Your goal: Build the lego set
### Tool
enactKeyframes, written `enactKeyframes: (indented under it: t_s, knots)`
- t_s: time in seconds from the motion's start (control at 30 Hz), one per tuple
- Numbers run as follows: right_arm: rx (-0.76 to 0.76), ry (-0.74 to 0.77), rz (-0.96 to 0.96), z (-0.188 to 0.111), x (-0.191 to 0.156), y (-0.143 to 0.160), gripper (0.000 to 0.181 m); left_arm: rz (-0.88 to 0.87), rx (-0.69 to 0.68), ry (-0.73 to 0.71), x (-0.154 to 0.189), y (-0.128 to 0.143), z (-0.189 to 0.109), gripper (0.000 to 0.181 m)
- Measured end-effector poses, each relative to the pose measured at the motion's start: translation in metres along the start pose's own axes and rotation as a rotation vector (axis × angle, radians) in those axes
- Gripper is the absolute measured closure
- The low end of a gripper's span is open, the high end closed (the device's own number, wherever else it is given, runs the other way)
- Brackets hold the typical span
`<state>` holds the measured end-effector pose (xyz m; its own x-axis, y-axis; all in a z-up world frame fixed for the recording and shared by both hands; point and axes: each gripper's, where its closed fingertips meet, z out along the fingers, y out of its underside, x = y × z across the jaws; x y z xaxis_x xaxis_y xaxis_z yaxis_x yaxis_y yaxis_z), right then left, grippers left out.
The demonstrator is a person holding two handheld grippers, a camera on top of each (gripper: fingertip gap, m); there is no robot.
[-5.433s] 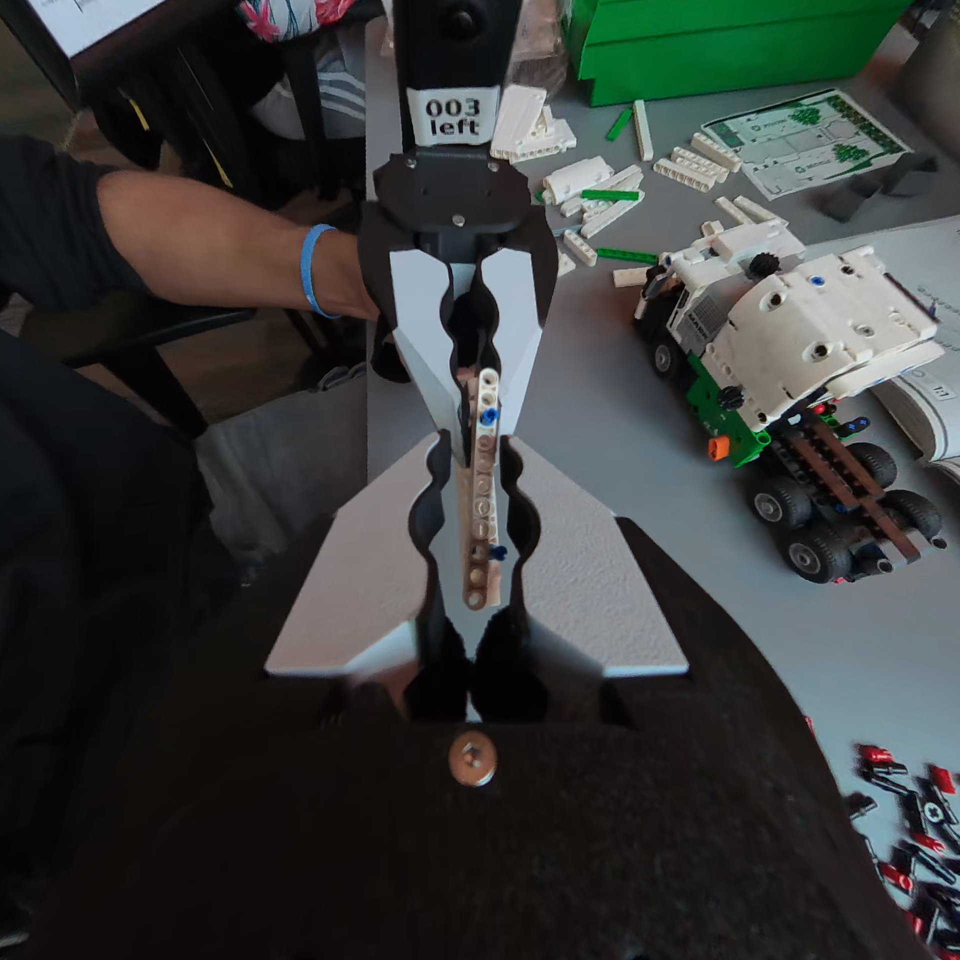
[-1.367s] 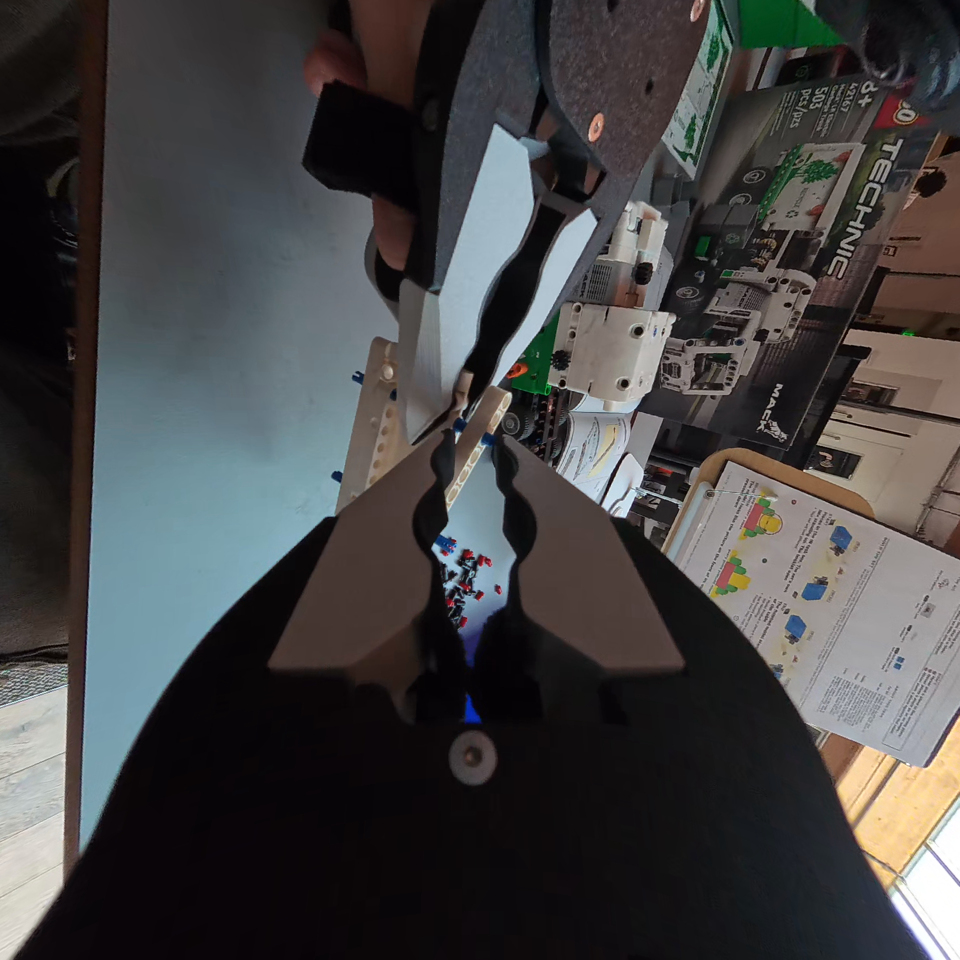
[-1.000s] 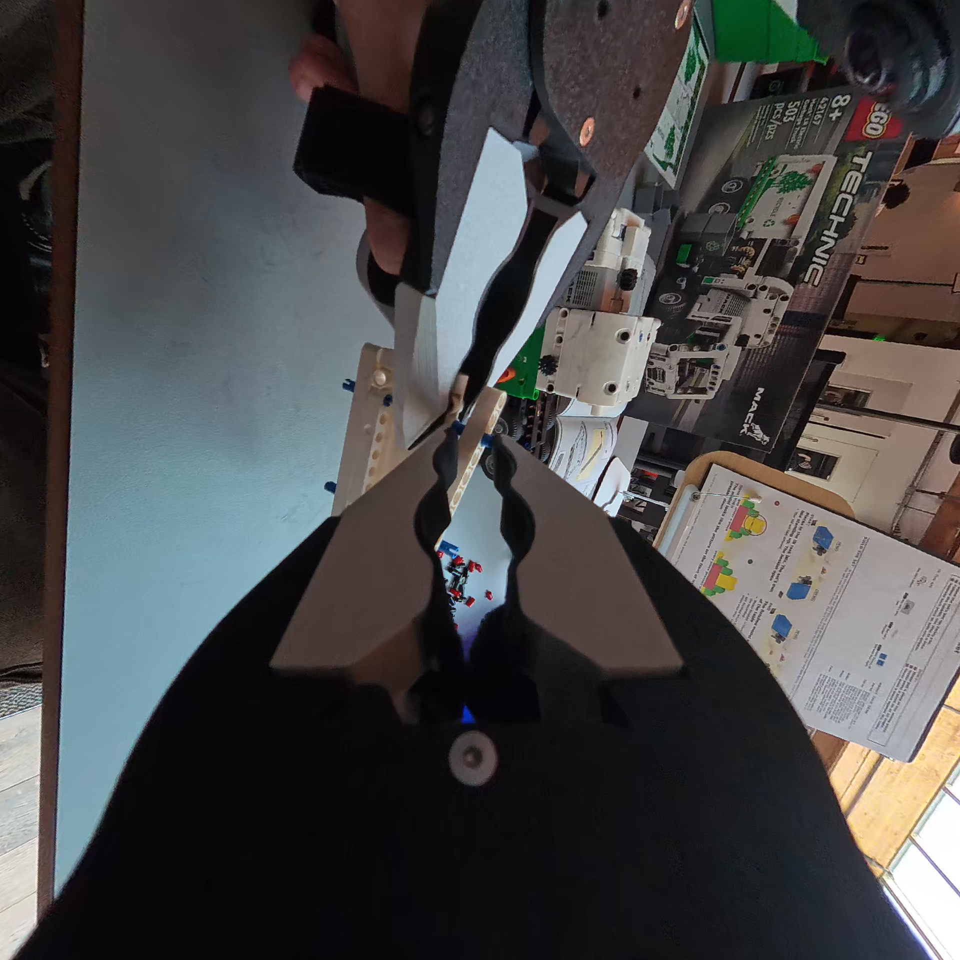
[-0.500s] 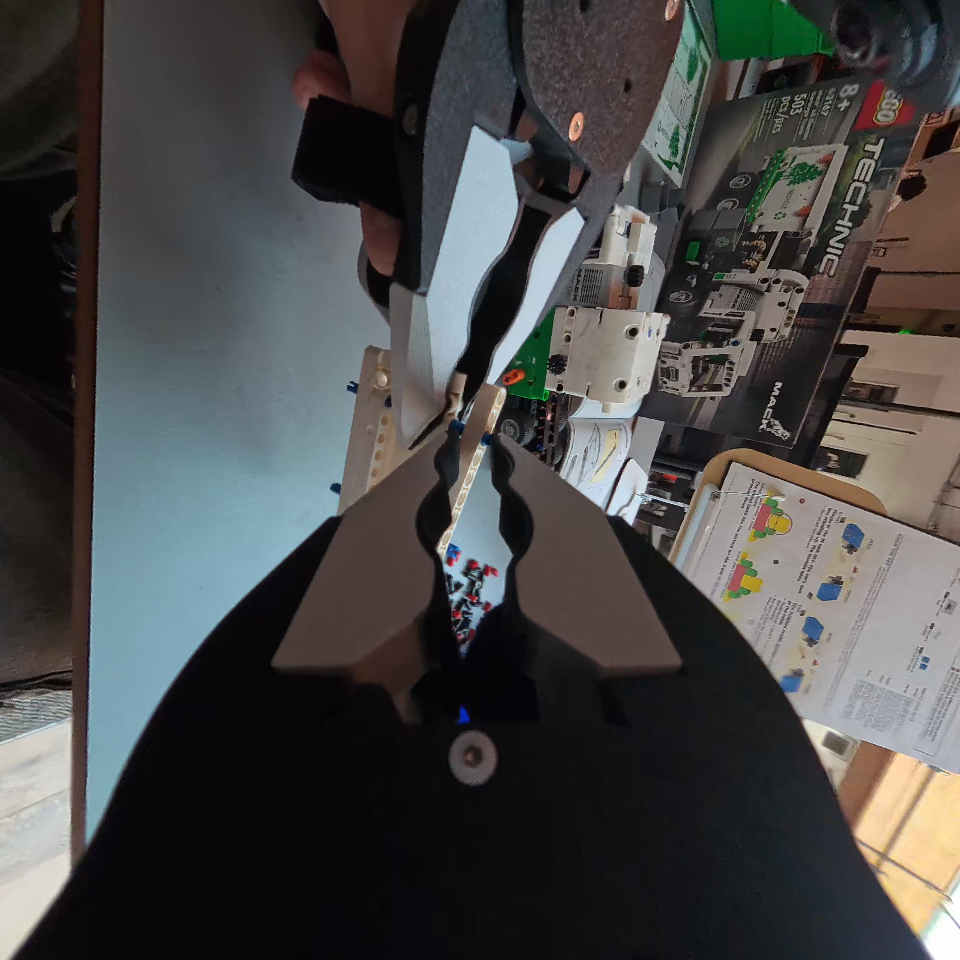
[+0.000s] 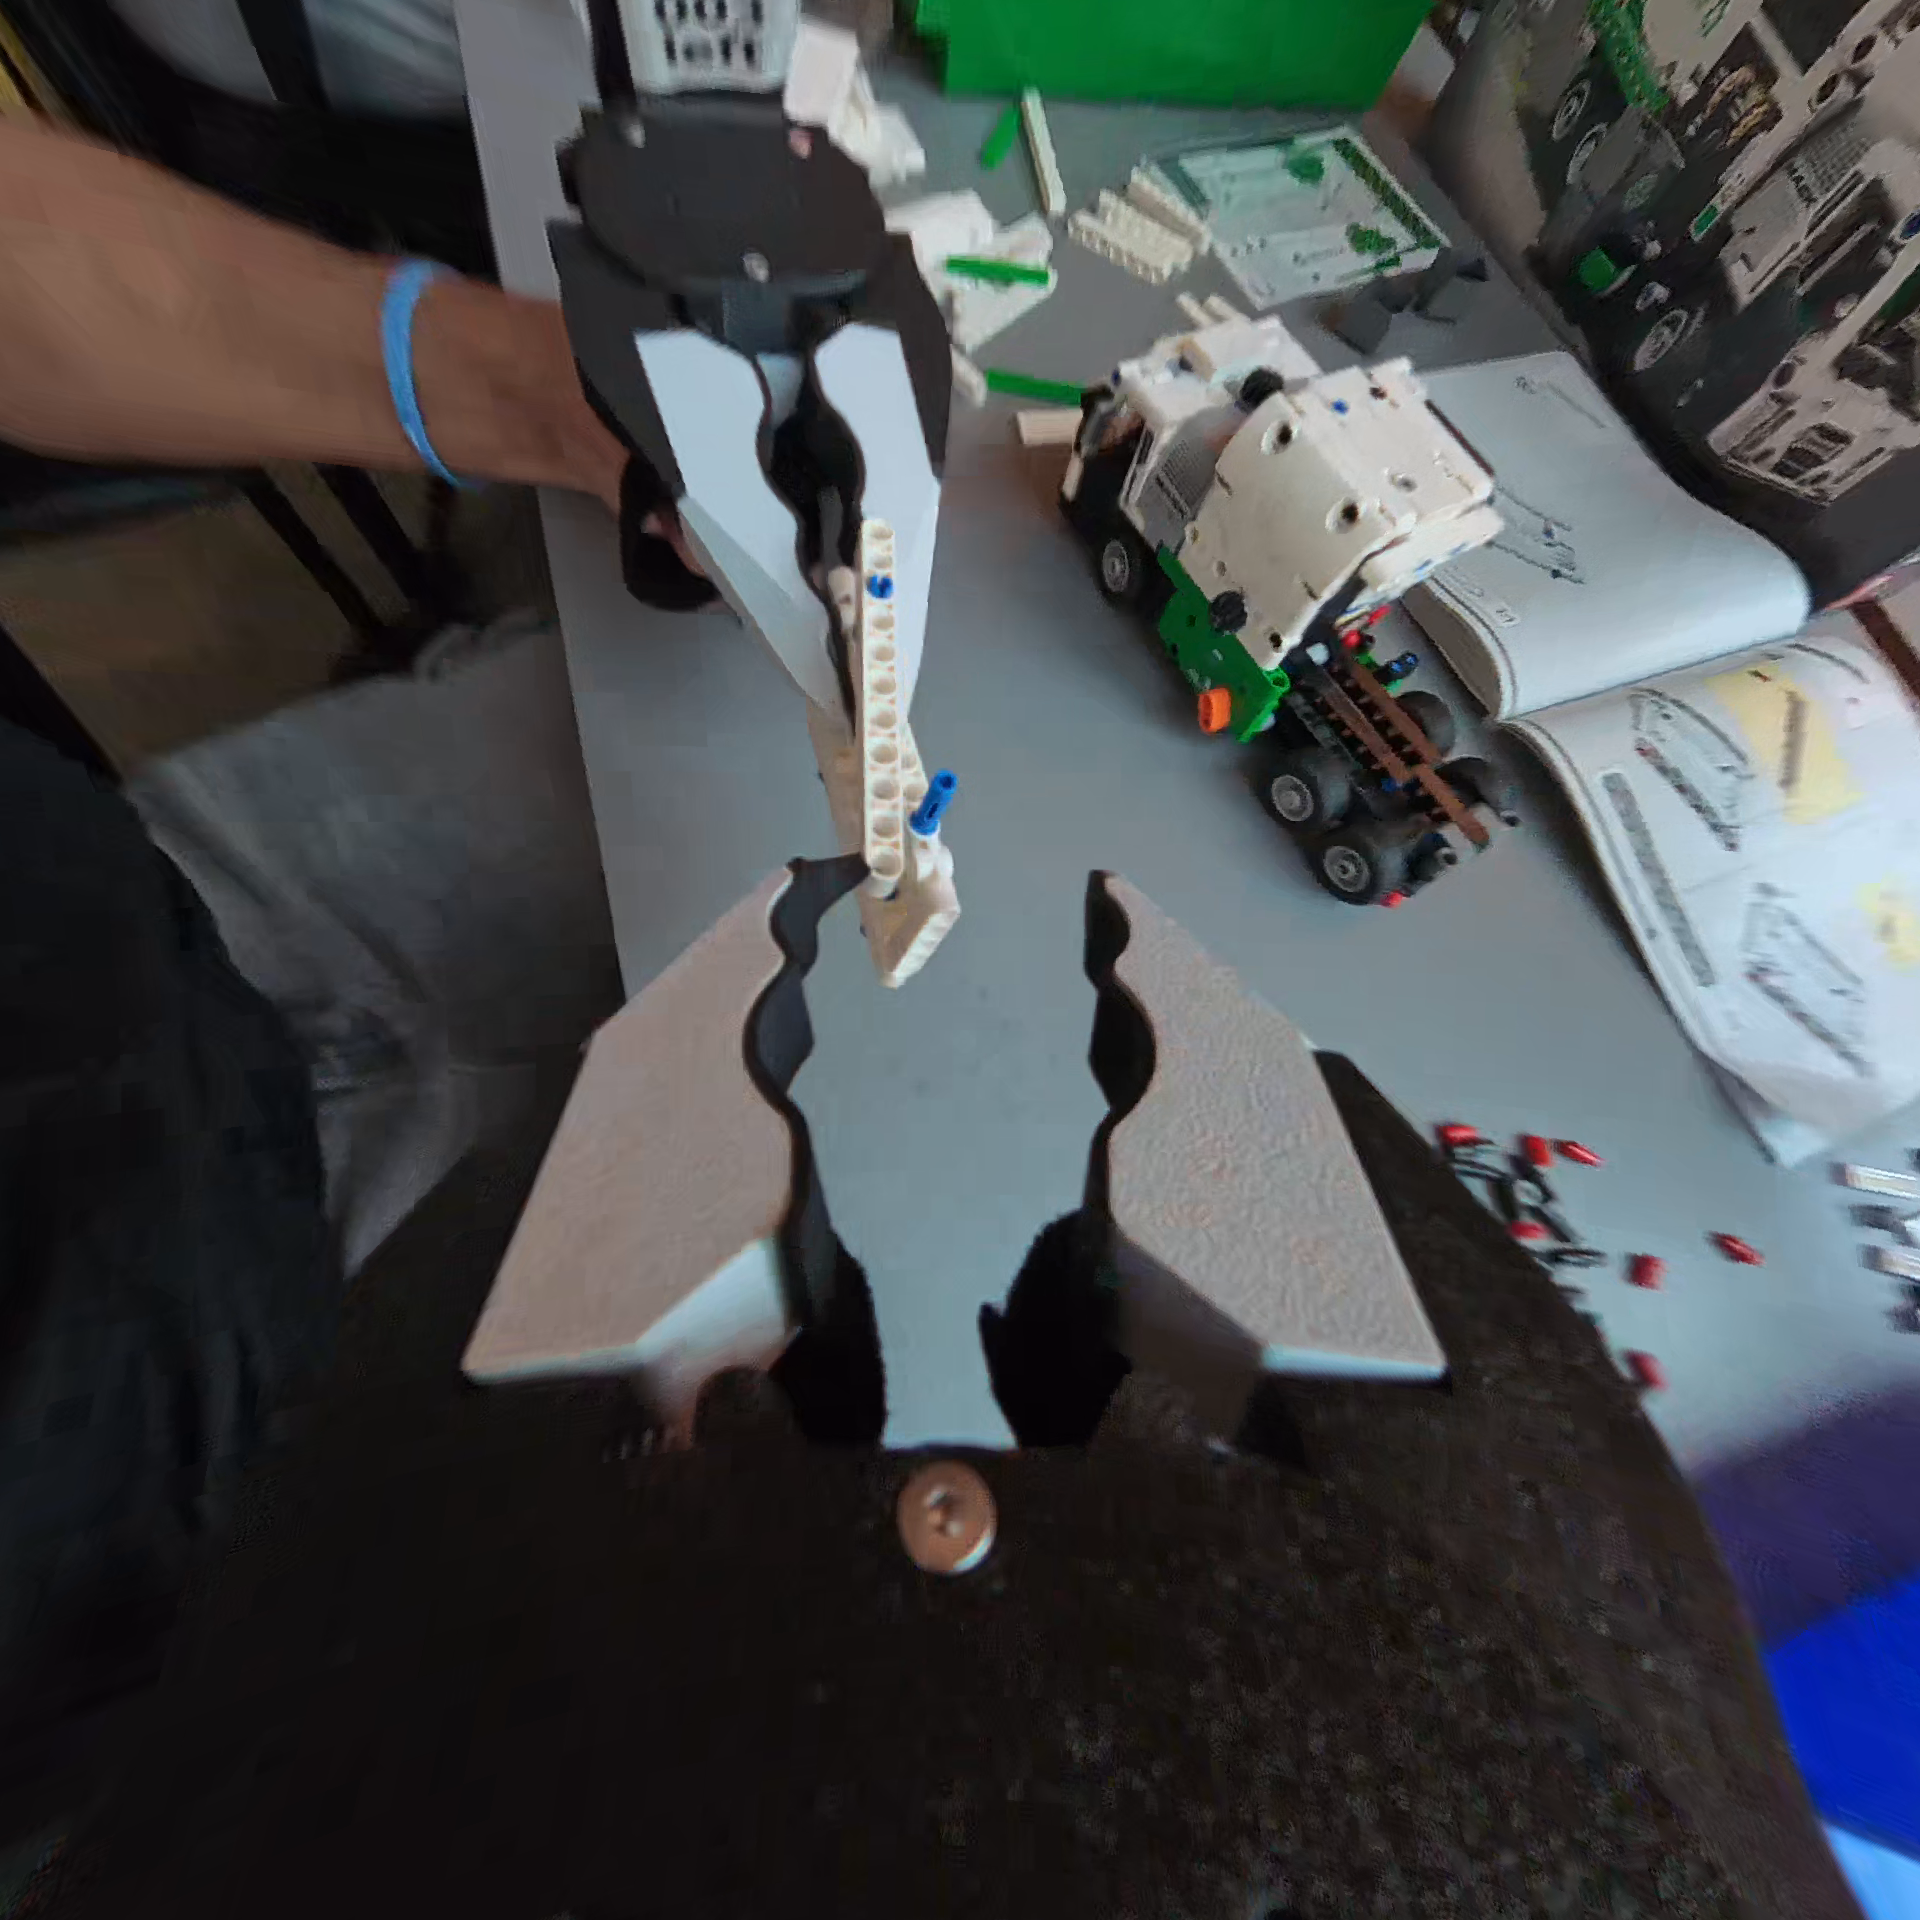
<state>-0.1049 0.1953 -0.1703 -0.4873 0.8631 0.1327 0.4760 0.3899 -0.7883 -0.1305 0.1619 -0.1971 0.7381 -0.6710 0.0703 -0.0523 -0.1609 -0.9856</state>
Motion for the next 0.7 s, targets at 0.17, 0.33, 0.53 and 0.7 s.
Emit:
enactKeyframes:
  t_s: [0.17,0.33,0.53,0.7]
  knots:
    - [0.348,-0.208,0.194,0.011,-0.027,-0.014,0.131,-0.068,0.072,0.081,0.010,-0.010,-0.003,0.176]
    - [0.533,-0.184,0.259,0.012,-0.028,-0.020,0.156,-0.162,0.127,0.166,0.015,-0.018,-0.007,0.177]
    - [0.470,-0.094,0.226,0.014,-0.020,-0.014,0.175,-0.144,0.095,0.098,0.009,-0.015,-0.004,0.170]
    - [0.319,-0.071,0.190,0.010,-0.022,-0.009,0.175,0.097,-0.146,-0.076,0.000,-0.033,-0.028,0.133]
